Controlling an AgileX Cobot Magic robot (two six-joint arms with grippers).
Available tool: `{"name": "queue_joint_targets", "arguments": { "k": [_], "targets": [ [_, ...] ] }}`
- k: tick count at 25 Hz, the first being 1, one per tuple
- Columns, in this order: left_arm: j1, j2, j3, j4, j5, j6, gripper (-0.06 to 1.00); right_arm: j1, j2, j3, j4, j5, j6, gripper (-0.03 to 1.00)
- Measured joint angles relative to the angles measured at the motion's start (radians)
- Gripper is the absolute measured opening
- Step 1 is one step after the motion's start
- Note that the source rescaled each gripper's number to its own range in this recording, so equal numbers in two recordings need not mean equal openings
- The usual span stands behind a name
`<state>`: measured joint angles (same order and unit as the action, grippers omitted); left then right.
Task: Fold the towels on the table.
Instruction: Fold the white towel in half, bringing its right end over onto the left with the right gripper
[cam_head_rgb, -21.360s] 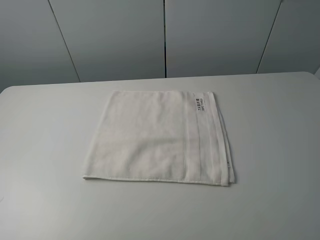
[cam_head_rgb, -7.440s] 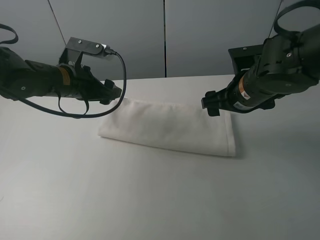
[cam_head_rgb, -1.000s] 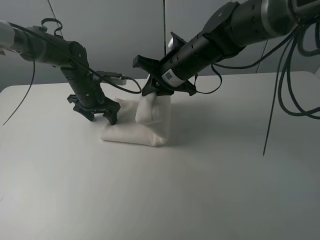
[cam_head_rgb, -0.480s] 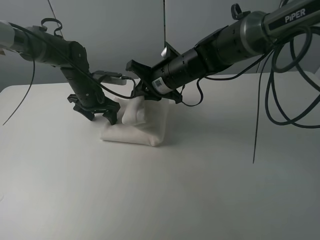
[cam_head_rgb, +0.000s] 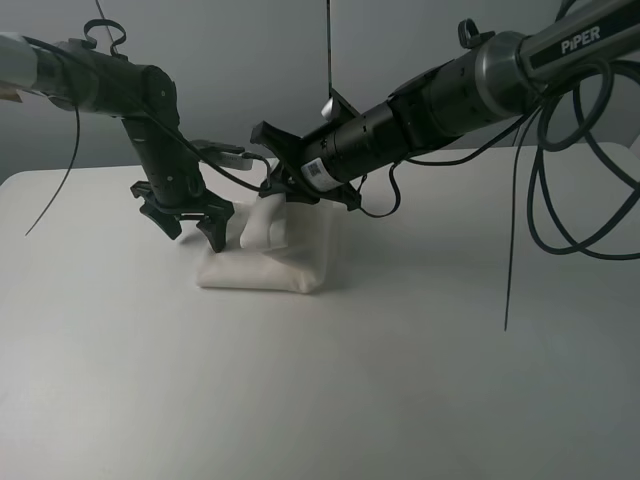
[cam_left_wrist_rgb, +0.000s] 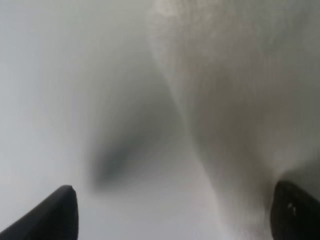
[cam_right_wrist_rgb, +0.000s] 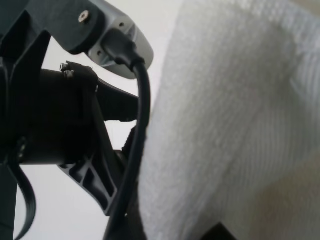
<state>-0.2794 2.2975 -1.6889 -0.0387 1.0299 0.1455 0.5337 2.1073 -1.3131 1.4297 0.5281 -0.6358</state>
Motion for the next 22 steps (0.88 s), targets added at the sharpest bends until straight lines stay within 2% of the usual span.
{"name": "queue_joint_targets", "arguments": {
  "k": [11,12,13,14,16,18,20,22],
  "targets": [
    [0.000,-0.092,-0.136,-0.004,0.115,0.013,0.98,0.002,0.000,0.000,0.031,-0.003,-0.009,0.01],
    [0.000,-0.105,-0.140,-0.005,0.117,0.013,0.98,0.002,0.000,0.000,0.050,-0.003,-0.022,0.04],
    [0.000,-0.120,-0.142,-0.006,0.121,0.013,0.98,0.002,0.000,0.000,0.073,-0.004,-0.039,0.09],
    [0.000,-0.134,-0.147,-0.006,0.129,0.013,0.98,0.002,0.000,0.000,0.094,-0.004,-0.058,0.19],
    [0.000,-0.160,-0.159,-0.006,0.142,0.013,0.98,0.002,0.000,0.000,0.148,-0.006,-0.090,0.45],
    [0.000,-0.188,-0.171,-0.006,0.152,0.013,0.98,0.002,0.000,0.000,0.186,-0.006,-0.112,0.65],
    [0.000,-0.209,-0.183,-0.011,0.154,0.013,0.98,0.002,0.000,0.000,0.210,0.002,-0.132,0.75],
    [0.000,-0.229,-0.190,-0.013,0.157,0.013,0.98,0.004,0.000,0.000,0.212,0.022,-0.141,0.77]
  ]
}}
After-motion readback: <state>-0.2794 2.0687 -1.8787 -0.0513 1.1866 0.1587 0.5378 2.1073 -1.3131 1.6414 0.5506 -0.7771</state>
